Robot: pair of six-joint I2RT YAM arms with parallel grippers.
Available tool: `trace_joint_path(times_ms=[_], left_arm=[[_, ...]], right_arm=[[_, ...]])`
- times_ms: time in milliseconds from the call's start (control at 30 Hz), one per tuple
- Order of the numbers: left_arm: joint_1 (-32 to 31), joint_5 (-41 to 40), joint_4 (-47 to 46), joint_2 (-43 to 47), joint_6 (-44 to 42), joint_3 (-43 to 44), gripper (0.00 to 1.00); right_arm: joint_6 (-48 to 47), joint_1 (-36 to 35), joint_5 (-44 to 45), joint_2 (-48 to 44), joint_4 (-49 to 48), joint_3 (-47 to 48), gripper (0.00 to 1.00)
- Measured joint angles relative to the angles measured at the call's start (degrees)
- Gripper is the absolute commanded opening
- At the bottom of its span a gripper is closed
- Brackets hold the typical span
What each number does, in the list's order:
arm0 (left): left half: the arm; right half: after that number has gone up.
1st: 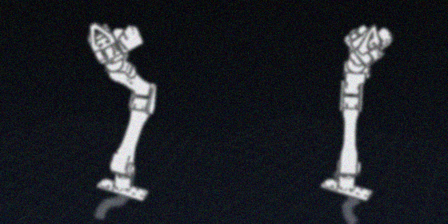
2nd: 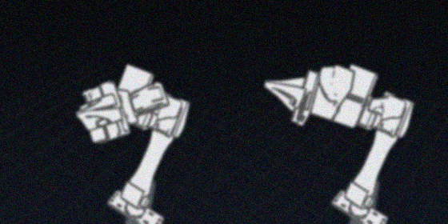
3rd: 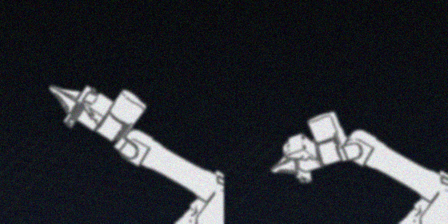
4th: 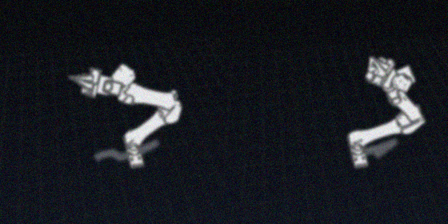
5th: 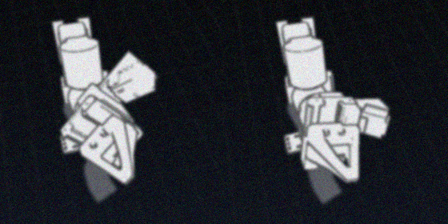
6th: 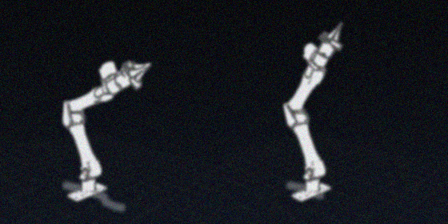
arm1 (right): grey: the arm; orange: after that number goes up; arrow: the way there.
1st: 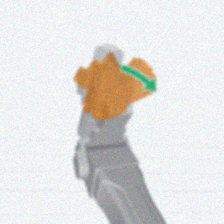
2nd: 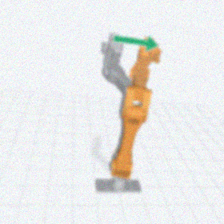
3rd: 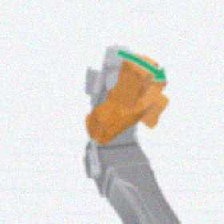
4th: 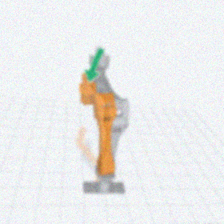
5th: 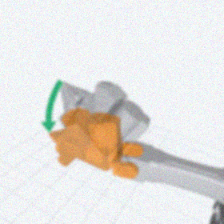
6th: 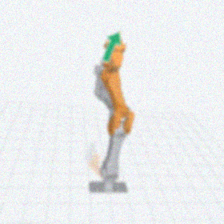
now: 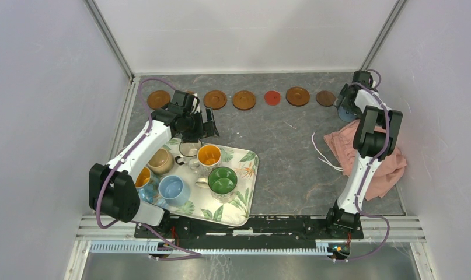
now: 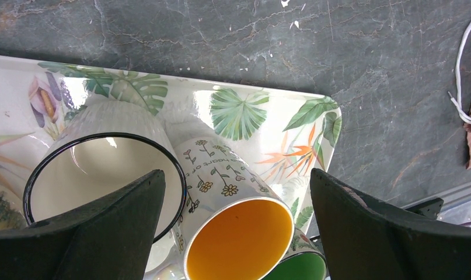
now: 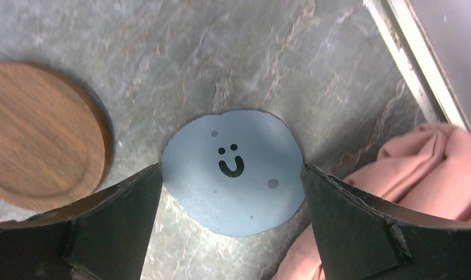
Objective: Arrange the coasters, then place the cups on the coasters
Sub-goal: Move the coaster to the center of the board.
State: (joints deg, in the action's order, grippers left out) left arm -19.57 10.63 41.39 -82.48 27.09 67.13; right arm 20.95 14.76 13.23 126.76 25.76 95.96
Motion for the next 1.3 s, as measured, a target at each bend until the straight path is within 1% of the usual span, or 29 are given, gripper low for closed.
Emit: trace_joint_path(times_ms=[367, 567, 1033, 1300], left_arm=[[0.3, -0.2, 0.0, 0.0, -1.8, 0.0, 1.0], [0.8, -0.7, 0.1, 0.0, -2.2, 0.0, 1.0], [2.3, -1.3, 0.3, -1.6, -2.2, 0.8, 1.0], [3.1, -1.3, 0.3, -2.4, -2.2, 0.9, 1.0]], right_arm=[[0.8, 1.1, -1.3, 8.3, 0.7, 13.2, 0.95], [0.9, 1.1, -1.7, 10.9, 0.3, 17.1, 0.95], [1.5, 1.1, -0.6, 13.9, -2.7, 21.1, 0.97], [2.4, 1.1, -0.5, 14.3, -4.1, 21.4, 0.98]])
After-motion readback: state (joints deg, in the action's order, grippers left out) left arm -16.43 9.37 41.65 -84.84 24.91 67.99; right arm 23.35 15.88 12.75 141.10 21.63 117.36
